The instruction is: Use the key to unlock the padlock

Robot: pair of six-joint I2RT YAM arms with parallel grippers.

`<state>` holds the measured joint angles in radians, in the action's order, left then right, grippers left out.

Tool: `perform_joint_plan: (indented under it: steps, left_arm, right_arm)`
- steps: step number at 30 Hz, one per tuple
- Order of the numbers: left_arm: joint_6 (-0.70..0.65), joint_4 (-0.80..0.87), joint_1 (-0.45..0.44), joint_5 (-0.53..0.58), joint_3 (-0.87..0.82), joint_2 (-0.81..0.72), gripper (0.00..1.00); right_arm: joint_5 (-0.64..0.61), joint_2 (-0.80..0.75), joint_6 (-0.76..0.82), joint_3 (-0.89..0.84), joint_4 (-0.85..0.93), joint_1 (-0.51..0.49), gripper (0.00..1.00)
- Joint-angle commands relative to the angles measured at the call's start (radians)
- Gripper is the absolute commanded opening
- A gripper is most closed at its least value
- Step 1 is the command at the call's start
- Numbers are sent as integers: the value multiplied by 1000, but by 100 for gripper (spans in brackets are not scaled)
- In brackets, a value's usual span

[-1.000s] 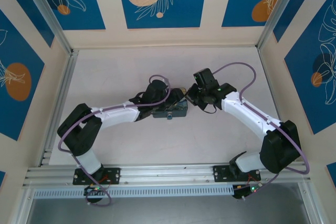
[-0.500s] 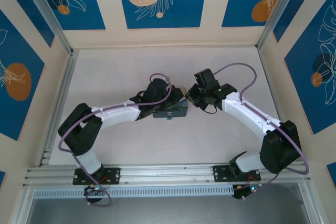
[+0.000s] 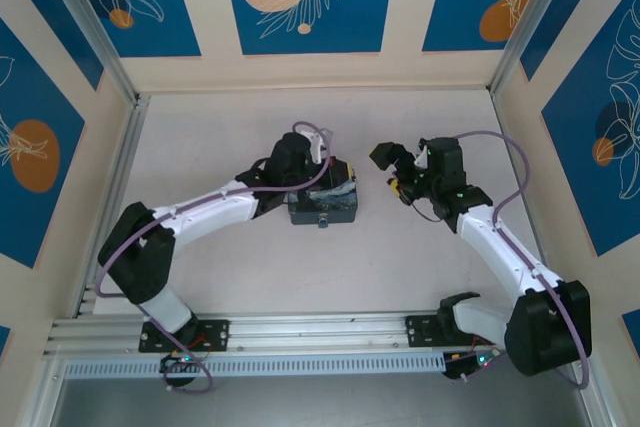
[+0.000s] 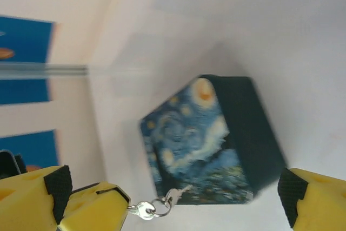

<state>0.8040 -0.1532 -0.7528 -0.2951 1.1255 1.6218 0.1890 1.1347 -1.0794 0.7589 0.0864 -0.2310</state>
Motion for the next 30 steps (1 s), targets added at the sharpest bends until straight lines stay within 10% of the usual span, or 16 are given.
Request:
perform_joint_plan:
  steps: [1, 6, 13, 30]
  left_arm:
    - [-105, -64, 46, -107, 4, -38, 0]
    - [-82, -135, 87, -181, 14, -43, 0]
    - [-82, -216, 101, -272, 22, -52, 0]
    - [85, -435, 130, -342, 15, -13, 0]
  right_arm:
    - [255, 22, 5, -70, -379, 38, 99]
    - [346, 61, 11, -92, -596, 56, 94]
    - [462, 71, 54, -81, -697, 56, 55]
    - [521, 138, 45, -59, -765, 28, 51]
